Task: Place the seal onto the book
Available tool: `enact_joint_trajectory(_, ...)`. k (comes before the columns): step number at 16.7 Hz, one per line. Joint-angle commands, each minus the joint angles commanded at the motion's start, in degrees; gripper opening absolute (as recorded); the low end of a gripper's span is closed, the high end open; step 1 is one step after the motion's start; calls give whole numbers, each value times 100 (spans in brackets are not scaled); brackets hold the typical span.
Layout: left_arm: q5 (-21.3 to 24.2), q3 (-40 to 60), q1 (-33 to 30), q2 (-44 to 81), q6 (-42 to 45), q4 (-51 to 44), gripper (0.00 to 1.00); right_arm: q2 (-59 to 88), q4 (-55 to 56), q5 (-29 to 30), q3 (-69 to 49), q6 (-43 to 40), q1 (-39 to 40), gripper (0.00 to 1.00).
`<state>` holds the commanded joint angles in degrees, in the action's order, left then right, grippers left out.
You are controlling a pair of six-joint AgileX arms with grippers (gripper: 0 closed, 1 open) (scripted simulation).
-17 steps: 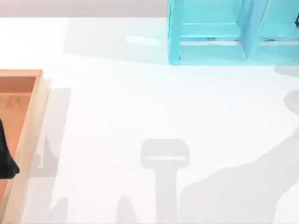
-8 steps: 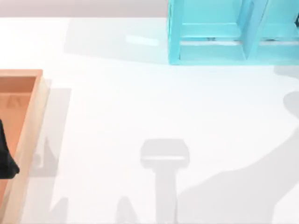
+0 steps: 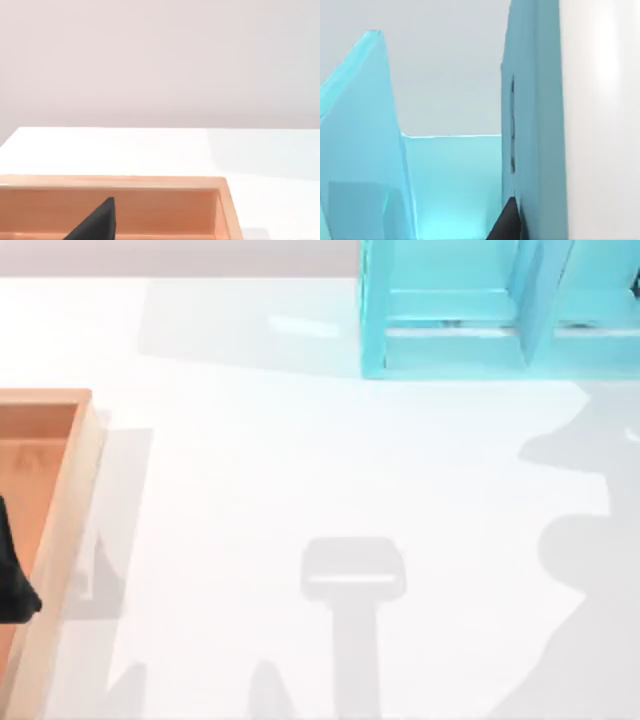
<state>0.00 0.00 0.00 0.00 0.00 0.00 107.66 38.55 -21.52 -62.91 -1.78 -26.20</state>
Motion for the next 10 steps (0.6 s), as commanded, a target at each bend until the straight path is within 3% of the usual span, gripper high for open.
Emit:
enact_joint_trajectory(5,0,0,0,0,0,0,100,-2128,-1083,-502,963,-31,-410,0)
enact_joint_trajectory(10,0,0,0,0,0,0,100,-3014,-1595,-759,1417,-41,-618,0)
